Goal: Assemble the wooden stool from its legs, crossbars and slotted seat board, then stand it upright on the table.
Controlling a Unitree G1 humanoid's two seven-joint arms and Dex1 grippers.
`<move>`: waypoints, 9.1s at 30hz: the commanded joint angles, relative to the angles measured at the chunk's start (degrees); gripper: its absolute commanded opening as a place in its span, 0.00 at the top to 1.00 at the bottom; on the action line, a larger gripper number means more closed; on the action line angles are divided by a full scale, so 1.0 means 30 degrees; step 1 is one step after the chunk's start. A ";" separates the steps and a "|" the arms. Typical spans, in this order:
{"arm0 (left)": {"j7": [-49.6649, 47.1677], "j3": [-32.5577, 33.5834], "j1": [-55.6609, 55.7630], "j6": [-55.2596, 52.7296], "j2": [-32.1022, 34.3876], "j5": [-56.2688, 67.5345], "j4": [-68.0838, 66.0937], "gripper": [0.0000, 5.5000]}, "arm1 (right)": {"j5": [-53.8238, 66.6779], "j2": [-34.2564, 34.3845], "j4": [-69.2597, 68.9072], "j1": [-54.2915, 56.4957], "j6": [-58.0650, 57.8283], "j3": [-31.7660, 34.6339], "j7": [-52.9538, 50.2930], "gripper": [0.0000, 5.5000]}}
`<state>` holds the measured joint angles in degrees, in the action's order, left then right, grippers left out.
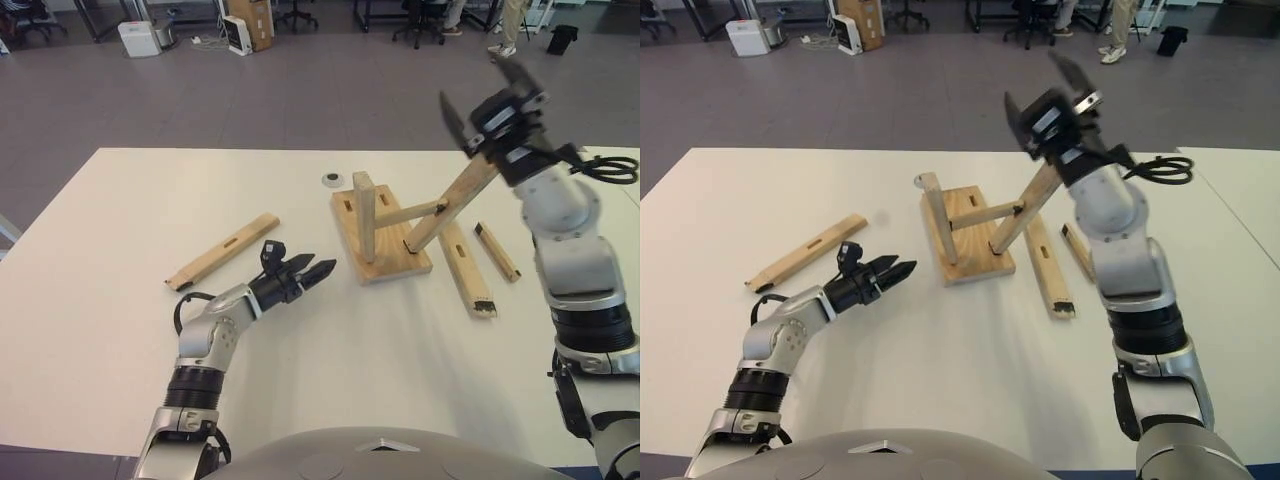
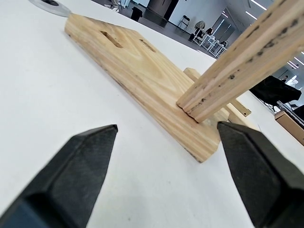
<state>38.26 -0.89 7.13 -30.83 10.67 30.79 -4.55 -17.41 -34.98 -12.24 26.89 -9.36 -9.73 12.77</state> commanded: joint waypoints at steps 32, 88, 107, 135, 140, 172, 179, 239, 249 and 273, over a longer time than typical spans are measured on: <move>-0.4992 -0.0285 0.3726 0.2728 -0.3155 -0.0157 0.5785 0.29 | 0.8239 0.3727 0.0289 -0.1370 -0.5707 0.9497 0.1503 0.38; -0.5731 -0.3002 0.0943 0.0188 -0.0598 0.1121 0.6884 0.29 | 1.4877 0.5709 -0.2555 -0.2712 -0.7889 0.5925 0.1836 0.38; -0.5587 0.0674 1.1816 0.1138 -0.2820 0.2689 0.0808 0.29 | 1.5422 0.4308 -0.1523 -0.1639 -0.7337 0.8648 0.1389 0.38; -0.0586 -0.9006 0.0292 1.6481 0.5945 -1.3324 -0.7229 0.29 | 0.4871 0.2273 0.2774 -0.9187 -0.4852 0.1327 0.0915 0.38; 0.0887 -0.8605 -0.1758 1.2895 0.7224 -1.1664 -0.1107 0.29 | 0.4810 0.2068 0.4335 -0.8318 -0.4235 0.2634 0.0795 0.38; 0.7902 -0.9412 0.6208 2.1018 0.6432 -1.3218 -1.4611 0.29 | 0.5796 0.2485 0.1645 -0.9579 -0.6681 -0.0633 0.4175 0.38; 0.9394 -0.9616 0.1356 1.6608 0.8164 -1.0539 -0.6545 0.29 | 0.5730 0.3073 0.4073 -0.8093 -0.5342 -0.0329 0.3576 0.38; -0.1743 0.4028 1.2537 -0.4402 -0.0281 1.2140 0.3829 0.29 | 3.0736 0.4069 -0.5783 -0.2379 -1.0968 1.0072 0.1611 0.92; -0.2356 0.3755 1.2560 -0.5328 -0.0345 1.2756 0.3940 0.29 | 3.2709 0.3755 -0.6552 -0.2903 -1.1403 0.7167 0.2686 0.92; -0.0969 0.3500 1.2181 -0.7994 0.1071 1.5257 0.3799 0.92 | 3.4675 0.1354 -0.6028 -0.4511 -1.1933 0.6749 0.4054 0.92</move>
<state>35.09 10.20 43.50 -53.61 12.86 76.46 6.88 87.50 -29.94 -30.68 13.65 -44.67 10.83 25.62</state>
